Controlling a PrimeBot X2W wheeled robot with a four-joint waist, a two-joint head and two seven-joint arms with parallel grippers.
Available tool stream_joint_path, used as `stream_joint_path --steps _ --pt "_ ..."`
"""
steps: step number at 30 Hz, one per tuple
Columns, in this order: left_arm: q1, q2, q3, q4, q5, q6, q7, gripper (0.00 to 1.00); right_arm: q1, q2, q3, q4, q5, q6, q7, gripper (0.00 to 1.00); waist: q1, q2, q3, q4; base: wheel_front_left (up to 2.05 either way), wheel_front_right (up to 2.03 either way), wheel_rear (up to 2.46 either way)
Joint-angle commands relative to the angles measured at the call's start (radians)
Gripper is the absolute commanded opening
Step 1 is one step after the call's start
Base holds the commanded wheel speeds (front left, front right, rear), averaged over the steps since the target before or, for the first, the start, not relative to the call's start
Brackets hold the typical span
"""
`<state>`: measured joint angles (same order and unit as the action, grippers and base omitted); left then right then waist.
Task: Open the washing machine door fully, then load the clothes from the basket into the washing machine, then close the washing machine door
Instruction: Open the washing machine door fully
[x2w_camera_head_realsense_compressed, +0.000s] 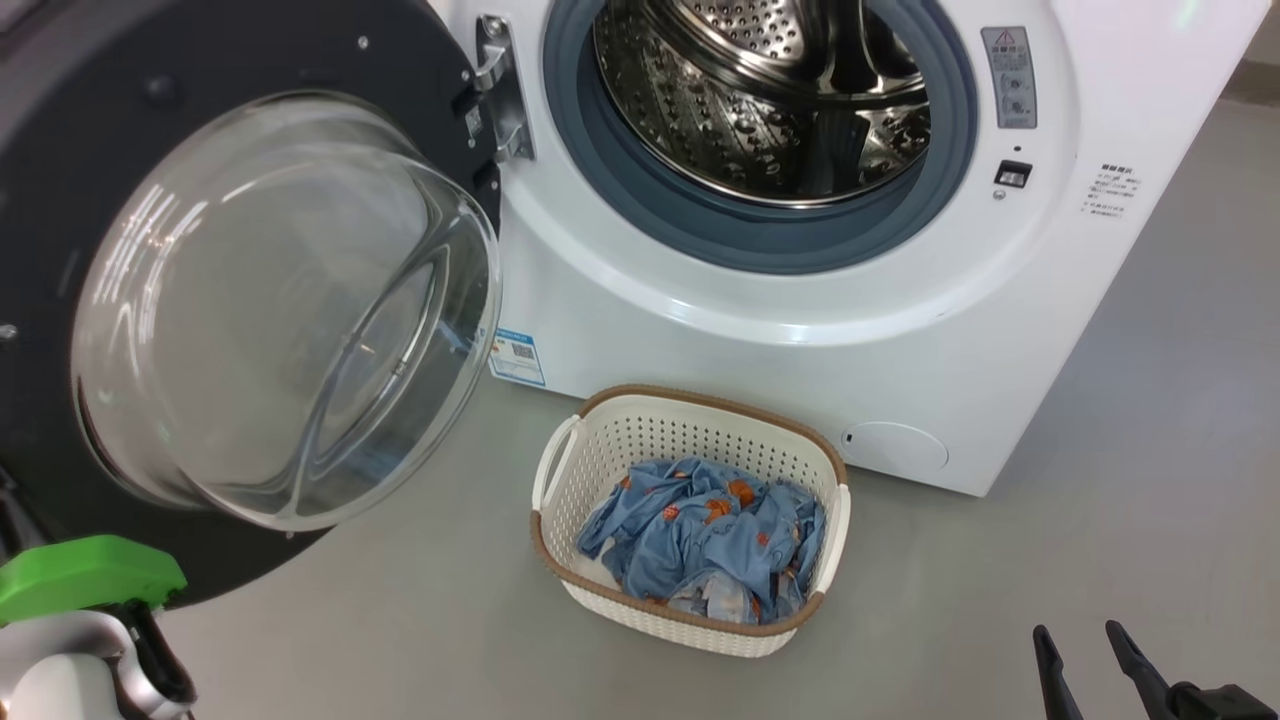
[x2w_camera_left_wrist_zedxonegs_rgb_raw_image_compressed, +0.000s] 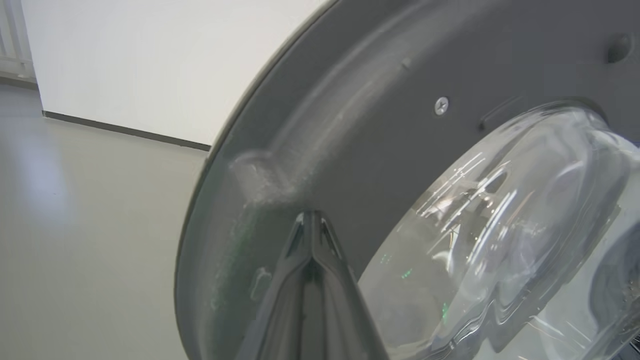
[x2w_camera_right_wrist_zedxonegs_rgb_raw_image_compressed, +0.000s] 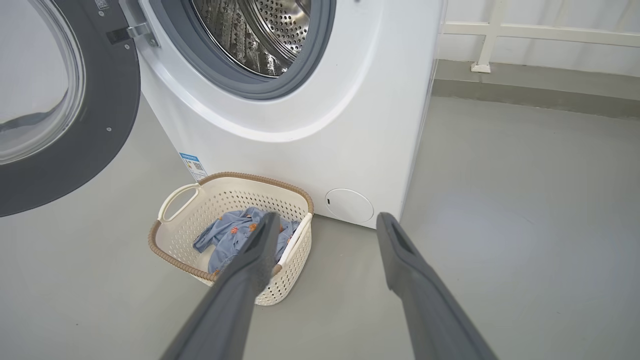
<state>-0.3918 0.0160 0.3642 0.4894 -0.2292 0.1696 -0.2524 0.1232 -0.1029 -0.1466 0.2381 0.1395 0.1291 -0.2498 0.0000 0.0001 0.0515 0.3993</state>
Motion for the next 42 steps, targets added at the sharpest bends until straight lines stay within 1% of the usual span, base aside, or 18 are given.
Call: stream_joint_path --steps 1,3,4,5,7,8,9,10,11,12,13,16,20,25,29,36,39,42 --pt "0.014 0.035 0.023 -0.065 -0.014 -0.011 -0.009 0.0 -0.002 -0.007 0.02 -0.016 0.02 0.002 -0.012 1.0 0.0 -0.0001 -0.02 0.0 0.0 0.0 0.0" --pt "0.038 0.035 -0.005 -0.099 -0.049 -0.005 -0.009 0.0 0.0 -0.003 0.022 -0.014 0.021 0.002 -0.012 1.0 0.0 -0.0001 -0.032 -0.001 0.0 0.0 0.0" --pt "0.052 0.035 -0.022 -0.12 -0.065 0.0 -0.009 0.03 0.002 0.0 0.023 -0.014 0.021 0.002 -0.012 1.0 0.0 -0.0001 -0.038 -0.002 0.0 0.0 0.0" --pt "0.052 0.035 -0.022 -0.12 -0.065 0.0 -0.009 0.03 0.002 0.0 0.023 -0.014 0.021 0.002 -0.012 1.0 0.0 -0.0001 -0.038 -0.002 0.0 0.0 0.0" --pt "0.08 0.035 -0.059 -0.174 -0.091 0.015 -0.009 0.15 0.004 0.006 0.024 -0.014 0.022 0.002 -0.012 1.0 0.0 -0.0001 -0.046 -0.003 0.0 0.0 0.0" --pt "0.094 0.035 -0.077 -0.202 -0.104 0.022 -0.009 0.27 0.005 0.008 0.025 -0.014 0.021 0.002 -0.012 1.0 0.0 -0.0001 -0.05 -0.004 0.0 0.0 0.0" --pt "0.109 0.035 -0.095 -0.233 -0.115 0.031 -0.009 0.35 0.005 0.01 0.027 -0.013 0.021 0.002 -0.012 1.0 0.0 -0.0001 -0.053 -0.006 0.0 0.0 0.0" --pt "0.14 0.034 -0.13 -0.299 -0.133 0.055 -0.009 0.47 0.005 0.013 0.03 -0.014 0.021 0.002 -0.012 1.0 0.0 -0.0001 -0.058 -0.01 0.0 0.0 0.0" --pt "0.156 0.034 -0.146 -0.332 -0.139 0.067 -0.009 0.63 0.004 0.014 0.034 -0.014 0.02 0.002 -0.012 1.0 0.0 -0.0001 -0.06 -0.015 0.0 0.0 0.0" --pt "0.172 0.034 -0.16 -0.364 -0.143 0.077 -0.009 0.94 0.003 0.015 0.037 -0.014 0.02 0.002 -0.012 1.0 0.0 -0.0001 -0.061 -0.021 0.0 0.0 0.0" --pt "0.186 0.034 -0.175 -0.393 -0.145 0.086 -0.009 1.0 0.002 0.015 0.037 -0.016 0.02 0.002 -0.012 1.0 0.0 -0.0001 -0.061 -0.027 0.0 0.0 0.0" --pt "0.229 0.034 -0.223 -0.466 -0.143 0.1 -0.009 1.0 0.0 0.015 0.041 -0.02 0.02 0.002 -0.012 1.0 0.0 -0.0001 -0.061 -0.05 0.0 0.0 0.0" --pt "0.274 0.034 -0.283 -0.535 -0.143 0.097 -0.009 1.0 -0.003 0.015 0.041 -0.026 0.018 0.002 -0.012 1.0 0.0 -0.0001 -0.064 -0.092 0.0 0.0 0.0" --pt "0.311 0.034 -0.359 -0.554 -0.133 0.048 -0.009 1.0 -0.014 0.011 0.052 -0.029 0.017 0.002 -0.012 1.0 0.0 -0.0001 -0.069 -0.161 0.0 0.0 0.0" --pt "0.332 0.034 -0.393 -0.506 -0.126 -0.002 -0.009 1.0 -0.027 0.01 0.064 -0.031 0.021 0.002 -0.012 1.0 0.0 -0.0001 -0.071 -0.219 0.0 0.0 0.0" --pt "0.365 0.034 -0.407 -0.382 -0.092 -0.08 -0.009 1.0 -0.058 0.004 0.097 -0.036 0.023 0.002 -0.012 1.0 0.0 -0.0001 -0.068 -0.317 0.0 0.0 0.0" --pt "0.377 0.035 -0.414 -0.339 -0.057 -0.113 -0.009 1.0 -0.063 0.004 0.1 -0.038 0.025 0.002 -0.012 1.0 0.0 -0.0001 -0.065 -0.346 0.0 0.0 0.0" --pt "0.385 0.035 -0.409 -0.311 -0.032 -0.133 -0.009 1.0 -0.063 0.005 0.098 -0.038 0.026 0.002 -0.012 1.0 0.0 -0.0001 -0.063 -0.362 0.0 0.0 0.0"
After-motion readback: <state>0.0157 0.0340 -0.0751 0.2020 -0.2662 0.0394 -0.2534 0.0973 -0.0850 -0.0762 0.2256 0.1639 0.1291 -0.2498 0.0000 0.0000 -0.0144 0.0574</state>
